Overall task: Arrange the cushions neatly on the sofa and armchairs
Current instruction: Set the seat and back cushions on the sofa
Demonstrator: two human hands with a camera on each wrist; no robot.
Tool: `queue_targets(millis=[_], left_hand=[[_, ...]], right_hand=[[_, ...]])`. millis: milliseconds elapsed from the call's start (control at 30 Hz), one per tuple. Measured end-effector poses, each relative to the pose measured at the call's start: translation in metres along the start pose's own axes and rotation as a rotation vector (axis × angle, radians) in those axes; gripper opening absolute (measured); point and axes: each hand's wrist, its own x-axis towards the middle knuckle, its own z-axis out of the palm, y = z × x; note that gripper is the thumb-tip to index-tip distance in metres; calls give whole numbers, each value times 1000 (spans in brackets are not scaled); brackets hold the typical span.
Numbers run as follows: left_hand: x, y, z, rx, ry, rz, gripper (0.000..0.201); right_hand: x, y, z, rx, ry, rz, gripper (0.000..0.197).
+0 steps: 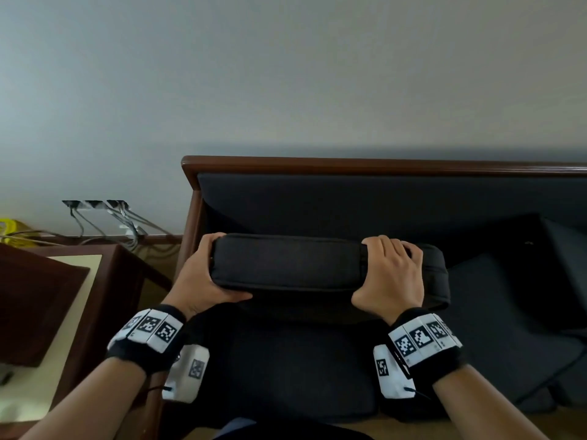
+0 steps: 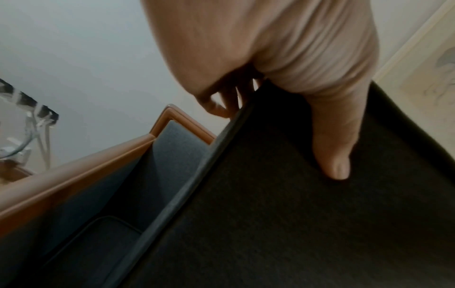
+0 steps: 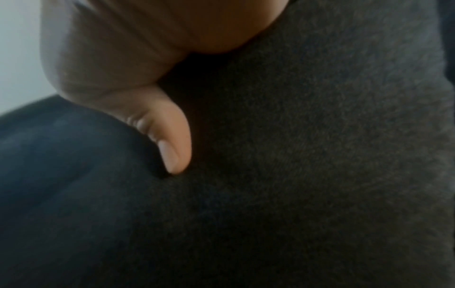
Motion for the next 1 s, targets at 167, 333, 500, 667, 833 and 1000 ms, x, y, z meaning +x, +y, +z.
queue_targets(millis=[167,333,500,667,833,1000], left_hand=[[-3,26,3,88,60,92,91],[1,80,-14,51,124,246,96],[12,118,-21,185,109,337,99],[13,121,41,222,93,343,96],[28,127,73,193,19,424,104],[34,95,81,201,-194,420,119]], right_hand=[[-4,15,-7,64,51,34,56],[-2,32,-29,230,57,120,70],[-13,40,-12,348,65,206,90],[-14,29,2,371,-31,100,106],[-12,27,-7,413,-31,84,116],[-13,43,-14,457,20,35,121]])
